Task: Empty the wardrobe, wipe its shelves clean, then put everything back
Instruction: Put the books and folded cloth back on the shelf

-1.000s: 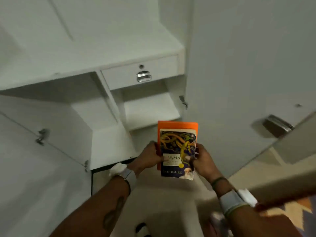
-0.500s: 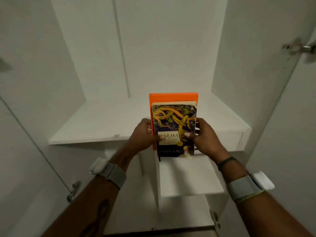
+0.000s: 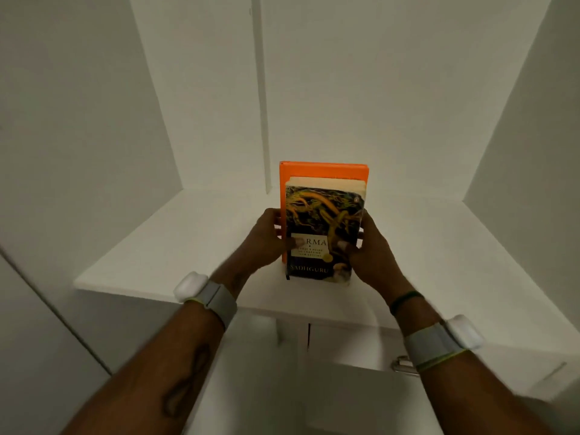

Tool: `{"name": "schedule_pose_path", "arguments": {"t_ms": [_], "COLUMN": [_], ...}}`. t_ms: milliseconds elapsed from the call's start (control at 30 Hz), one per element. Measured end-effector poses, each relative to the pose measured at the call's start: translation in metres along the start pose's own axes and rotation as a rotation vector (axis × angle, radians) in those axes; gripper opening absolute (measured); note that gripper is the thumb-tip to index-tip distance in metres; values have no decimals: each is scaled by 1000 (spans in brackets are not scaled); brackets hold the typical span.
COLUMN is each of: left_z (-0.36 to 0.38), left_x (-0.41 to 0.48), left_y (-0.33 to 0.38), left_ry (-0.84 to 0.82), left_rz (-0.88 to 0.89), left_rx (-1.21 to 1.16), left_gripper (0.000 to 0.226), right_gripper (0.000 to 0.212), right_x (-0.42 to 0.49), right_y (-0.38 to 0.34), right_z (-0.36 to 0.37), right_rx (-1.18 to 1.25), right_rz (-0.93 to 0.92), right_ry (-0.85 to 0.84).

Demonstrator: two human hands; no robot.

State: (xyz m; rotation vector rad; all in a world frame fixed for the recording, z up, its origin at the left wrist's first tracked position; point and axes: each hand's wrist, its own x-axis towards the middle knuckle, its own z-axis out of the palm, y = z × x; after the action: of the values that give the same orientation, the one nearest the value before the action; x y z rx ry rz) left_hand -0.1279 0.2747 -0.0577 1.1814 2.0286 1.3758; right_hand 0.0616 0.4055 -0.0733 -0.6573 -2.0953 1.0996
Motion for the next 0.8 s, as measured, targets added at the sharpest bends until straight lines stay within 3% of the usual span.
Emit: {"name": "schedule_pose_path", "arguments": {"t_ms": [300, 400, 500, 633, 800], "left_z": [6, 4, 1, -5, 10], "left_x": [7, 11, 18, 14, -23], "left_y": [-24, -27, -22, -15, -20], "left_ry": [-2, -5, -21, -48, -218], "left_rz": [101, 113, 49, -149, -435], "left_rx": [56, 44, 0, -252, -413], "left_gripper": [62, 59, 56, 52, 58], "right_gripper": [83, 76, 65, 45, 24], "right_x": [1, -2, 12, 54, 118], "right_y": [33, 40, 33, 11, -11], "right_z": [9, 21, 17, -10, -25], "right_rx": [-26, 41, 247, 277, 28], "right_rz": [45, 45, 63, 55, 365], "right_ry": [-9, 81, 68, -159, -592]}}
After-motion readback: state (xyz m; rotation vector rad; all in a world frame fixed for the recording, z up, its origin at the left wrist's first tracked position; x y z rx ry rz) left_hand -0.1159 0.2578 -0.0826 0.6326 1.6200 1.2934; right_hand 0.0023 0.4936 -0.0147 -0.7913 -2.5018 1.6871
